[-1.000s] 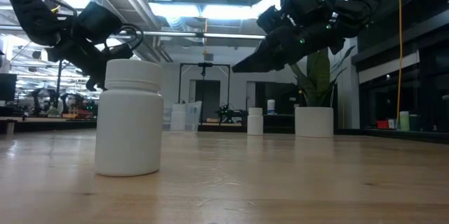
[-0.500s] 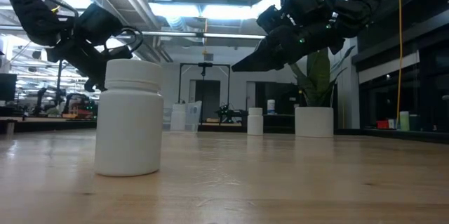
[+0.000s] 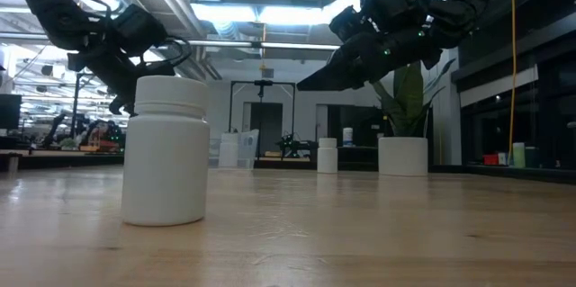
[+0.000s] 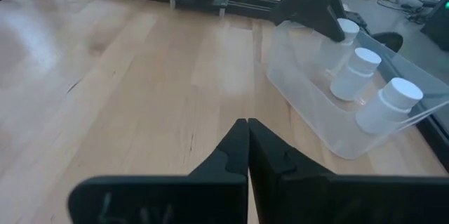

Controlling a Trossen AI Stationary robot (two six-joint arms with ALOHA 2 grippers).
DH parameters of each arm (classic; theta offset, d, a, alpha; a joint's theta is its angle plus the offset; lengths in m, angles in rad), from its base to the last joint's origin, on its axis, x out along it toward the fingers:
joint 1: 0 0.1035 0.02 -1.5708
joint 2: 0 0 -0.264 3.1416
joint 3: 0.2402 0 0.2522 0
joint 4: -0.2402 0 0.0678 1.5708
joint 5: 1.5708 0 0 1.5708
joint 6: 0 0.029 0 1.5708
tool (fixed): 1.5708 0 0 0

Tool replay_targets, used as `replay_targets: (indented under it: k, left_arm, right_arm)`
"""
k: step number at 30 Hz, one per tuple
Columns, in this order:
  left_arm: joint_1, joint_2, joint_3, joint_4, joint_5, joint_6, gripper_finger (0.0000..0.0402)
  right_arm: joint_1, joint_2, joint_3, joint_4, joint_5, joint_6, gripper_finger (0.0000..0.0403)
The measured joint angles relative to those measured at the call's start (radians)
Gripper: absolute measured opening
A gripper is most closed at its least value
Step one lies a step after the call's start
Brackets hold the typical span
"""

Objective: Pick and place pill bottles into a basket
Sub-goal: Put the white pill bottle into the transparent container

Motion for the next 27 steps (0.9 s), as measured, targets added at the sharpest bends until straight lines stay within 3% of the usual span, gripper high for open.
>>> replay_targets:
  k: [27]
  left_arm:
    - [0.033, 0.007, 0.001, 0.016, 0.057, -0.012, 0.0160]
  right_arm:
    - [0.000, 0.000, 0.000, 0.000, 0.000, -0.002, 0.0003]
